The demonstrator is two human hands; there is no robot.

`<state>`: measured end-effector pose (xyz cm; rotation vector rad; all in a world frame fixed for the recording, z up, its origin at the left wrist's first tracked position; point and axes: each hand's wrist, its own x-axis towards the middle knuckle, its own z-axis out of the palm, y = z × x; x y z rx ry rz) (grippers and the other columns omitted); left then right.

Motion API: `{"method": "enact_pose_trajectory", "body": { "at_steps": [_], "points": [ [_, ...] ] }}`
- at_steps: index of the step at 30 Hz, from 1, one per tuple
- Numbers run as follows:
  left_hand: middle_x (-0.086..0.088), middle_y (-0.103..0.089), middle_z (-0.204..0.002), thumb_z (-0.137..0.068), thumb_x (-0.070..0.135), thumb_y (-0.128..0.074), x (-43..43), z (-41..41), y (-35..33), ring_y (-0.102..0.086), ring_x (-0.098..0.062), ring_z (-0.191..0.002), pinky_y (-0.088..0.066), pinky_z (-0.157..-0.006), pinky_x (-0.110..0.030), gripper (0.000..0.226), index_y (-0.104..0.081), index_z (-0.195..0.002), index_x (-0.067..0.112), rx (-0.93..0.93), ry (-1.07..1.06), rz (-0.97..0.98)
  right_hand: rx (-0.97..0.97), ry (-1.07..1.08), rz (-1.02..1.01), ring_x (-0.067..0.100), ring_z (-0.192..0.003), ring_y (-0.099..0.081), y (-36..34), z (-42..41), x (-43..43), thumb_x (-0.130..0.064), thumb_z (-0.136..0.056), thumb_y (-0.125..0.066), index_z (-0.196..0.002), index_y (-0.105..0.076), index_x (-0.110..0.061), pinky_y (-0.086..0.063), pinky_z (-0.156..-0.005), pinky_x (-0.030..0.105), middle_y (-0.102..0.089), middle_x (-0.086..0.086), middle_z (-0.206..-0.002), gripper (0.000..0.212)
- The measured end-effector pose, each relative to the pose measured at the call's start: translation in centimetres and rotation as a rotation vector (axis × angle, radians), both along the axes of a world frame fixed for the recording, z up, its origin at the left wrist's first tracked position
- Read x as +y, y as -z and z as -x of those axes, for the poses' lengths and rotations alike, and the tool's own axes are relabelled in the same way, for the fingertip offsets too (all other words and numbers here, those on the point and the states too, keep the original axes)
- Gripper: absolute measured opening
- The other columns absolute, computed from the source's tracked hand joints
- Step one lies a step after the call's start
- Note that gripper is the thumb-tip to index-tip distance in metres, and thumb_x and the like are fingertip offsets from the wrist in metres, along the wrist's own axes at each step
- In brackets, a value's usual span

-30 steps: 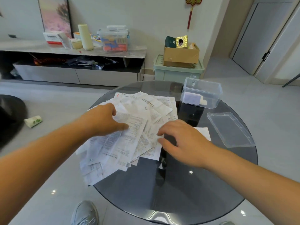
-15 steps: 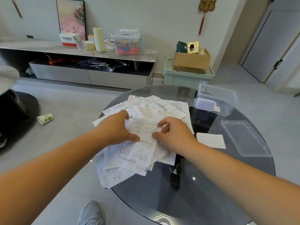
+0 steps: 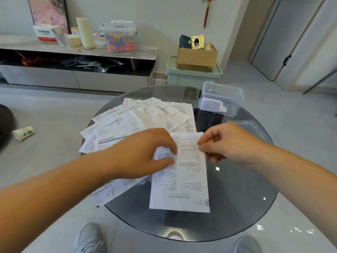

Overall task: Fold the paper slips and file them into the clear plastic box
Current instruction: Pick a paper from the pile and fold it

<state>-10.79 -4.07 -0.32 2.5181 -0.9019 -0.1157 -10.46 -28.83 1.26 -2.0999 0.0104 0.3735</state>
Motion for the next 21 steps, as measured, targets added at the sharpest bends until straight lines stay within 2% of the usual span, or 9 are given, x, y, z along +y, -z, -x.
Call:
{"method": "enact_pose_trajectory", "body": {
  "at_steps": [3, 5, 7, 11, 13, 15, 17, 19, 21],
  "points": [
    [0.021, -0.055, -0.123, -0.091, 0.052, -0.064, -1.8, 1.4, 1.4, -0.048, 0.001, -0.114, -0.043, -0.098, -0.020, 0.028, -0.064, -0.116, 0.039, -0.018, 0.209, -0.131, -0.022, -0.073, 0.248, 0.009, -0.063, -0.069, 1.4, 1.7, -2.6, -0.012, -0.089, -0.073, -0.086, -0.074, -0.019, -0.056, -0.059, 0.025, -0.074, -0.003, -0.071, 0.008],
    [0.019, -0.052, -0.128, -0.089, 0.059, -0.062, -2.8, 2.0, 2.2, -0.045, 0.000, -0.116, -0.042, -0.102, -0.024, 0.038, -0.061, -0.122, 0.040, -0.020, 0.281, -0.219, -0.101, -0.106, 0.432, 0.007, -0.072, -0.068, 2.5, 2.7, -4.0, -0.021, -0.088, -0.074, -0.083, -0.072, -0.030, -0.058, -0.067, 0.027, -0.072, -0.009, -0.079, 0.011],
    [0.019, -0.046, -0.132, -0.087, 0.067, -0.060, -3.5, 2.5, 2.6, -0.041, -0.001, -0.119, -0.040, -0.104, -0.025, 0.051, -0.056, -0.130, 0.040, -0.017, 0.306, -0.296, -0.161, -0.133, 0.544, 0.004, -0.080, -0.064, 3.1, 3.8, -4.9, -0.027, -0.089, -0.072, -0.087, -0.069, -0.036, -0.055, -0.073, 0.024, -0.066, -0.013, -0.088, 0.009],
    [0.019, -0.035, -0.136, -0.079, 0.079, -0.058, -4.4, 3.3, 2.8, -0.033, -0.002, -0.121, -0.034, -0.107, -0.021, 0.072, -0.046, -0.139, 0.041, -0.043, 0.320, -0.362, -0.355, -0.190, 0.555, -0.001, -0.100, -0.053, 4.1, 6.0, -6.4, -0.036, -0.091, -0.069, -0.098, -0.066, -0.039, -0.046, -0.082, 0.017, -0.051, -0.021, -0.105, 0.008],
    [0.019, -0.031, -0.136, -0.075, 0.083, -0.058, -4.7, 3.6, 2.8, -0.031, -0.003, -0.121, -0.031, -0.106, -0.020, 0.082, -0.040, -0.142, 0.040, -0.047, 0.310, -0.380, -0.431, -0.287, 0.510, -0.001, -0.112, -0.048, 4.6, 7.0, -6.8, -0.041, -0.091, -0.067, -0.101, -0.067, -0.038, -0.041, -0.087, 0.013, -0.052, -0.026, -0.110, 0.010],
    [0.019, -0.027, -0.135, -0.070, 0.087, -0.058, -4.9, 4.0, 2.9, -0.027, -0.004, -0.120, -0.028, -0.106, -0.020, 0.091, -0.034, -0.144, 0.039, -0.041, 0.295, -0.399, -0.442, -0.417, 0.492, -0.002, -0.119, -0.046, 5.3, 7.8, -7.1, -0.052, -0.089, -0.064, -0.106, -0.069, -0.036, -0.038, -0.095, 0.012, -0.057, -0.026, -0.116, 0.024],
    [0.018, -0.023, -0.136, -0.067, 0.090, -0.057, -5.0, 4.3, 3.0, -0.024, -0.005, -0.123, -0.025, -0.108, -0.020, 0.099, -0.029, -0.146, 0.038, -0.035, 0.279, -0.420, -0.447, -0.491, 0.512, -0.004, -0.123, -0.043, 5.9, 8.6, -7.4, -0.068, -0.086, -0.056, -0.114, -0.067, -0.034, -0.038, -0.102, 0.017, -0.057, -0.024, -0.125, 0.046],
    [0.018, -0.017, -0.139, -0.067, 0.090, -0.057, -5.0, 4.8, 3.0, -0.020, -0.006, -0.125, -0.021, -0.108, -0.019, 0.103, -0.023, -0.149, 0.037, -0.022, 0.263, -0.434, -0.453, -0.518, 0.550, -0.003, -0.128, -0.040, 6.3, 9.2, -7.6, -0.080, -0.080, -0.053, -0.122, -0.062, -0.036, -0.038, -0.108, 0.026, -0.052, -0.023, -0.134, 0.062],
    [0.018, -0.014, -0.142, -0.068, 0.089, -0.057, -4.9, 5.2, 3.0, -0.017, -0.006, -0.128, -0.018, -0.106, -0.018, 0.103, -0.020, -0.149, 0.038, -0.013, 0.255, -0.433, -0.469, -0.551, 0.603, -0.002, -0.132, -0.034, 6.5, 9.8, -7.7, -0.088, -0.072, -0.055, -0.129, -0.057, -0.037, -0.032, -0.111, 0.026, -0.045, -0.023, -0.140, 0.076]
  ]
}}
